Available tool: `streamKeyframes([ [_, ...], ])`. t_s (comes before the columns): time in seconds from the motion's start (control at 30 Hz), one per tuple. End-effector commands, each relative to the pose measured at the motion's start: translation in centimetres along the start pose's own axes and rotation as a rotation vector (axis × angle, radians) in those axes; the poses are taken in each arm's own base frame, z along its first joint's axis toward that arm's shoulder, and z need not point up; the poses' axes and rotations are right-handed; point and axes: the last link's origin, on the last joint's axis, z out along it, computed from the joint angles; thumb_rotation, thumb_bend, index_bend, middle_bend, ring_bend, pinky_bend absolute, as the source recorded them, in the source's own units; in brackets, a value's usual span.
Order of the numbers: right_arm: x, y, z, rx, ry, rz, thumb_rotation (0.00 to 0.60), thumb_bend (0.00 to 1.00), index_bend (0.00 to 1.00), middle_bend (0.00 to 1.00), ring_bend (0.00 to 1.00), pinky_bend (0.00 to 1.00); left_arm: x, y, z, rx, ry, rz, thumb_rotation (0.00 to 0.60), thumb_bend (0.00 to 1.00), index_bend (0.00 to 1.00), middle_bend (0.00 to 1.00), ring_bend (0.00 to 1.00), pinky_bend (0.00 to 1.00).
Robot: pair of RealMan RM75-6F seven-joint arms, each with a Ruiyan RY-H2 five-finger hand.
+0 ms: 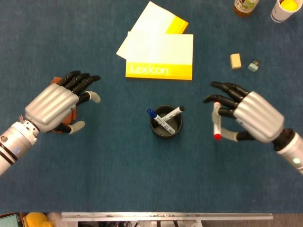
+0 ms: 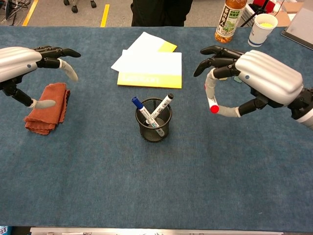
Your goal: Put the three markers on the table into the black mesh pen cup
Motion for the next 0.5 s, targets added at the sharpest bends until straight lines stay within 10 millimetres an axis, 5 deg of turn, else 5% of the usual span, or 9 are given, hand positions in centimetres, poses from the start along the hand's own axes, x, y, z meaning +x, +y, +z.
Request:
streamKeyframes([
  [0.03,-0.1,-1.1,1.5,0.002,-0.009,0.098,0.600,0.33,0.62,0.31,0.09,0.19,0.0,0.0,0.0,0.001,0.002,-0.001,0.600,0.25,0.30,0.03,0.00,0.00],
  [0.5,-1.9,-4.8,5.6,-0.008,-0.037,0.497,0.600,0.33,0.62,0.31,0.09,0.19,0.0,0.0,-0.1,-0.002,0.007,0.004,0.600,0.25,0.30,0.03,0.00,0.00],
])
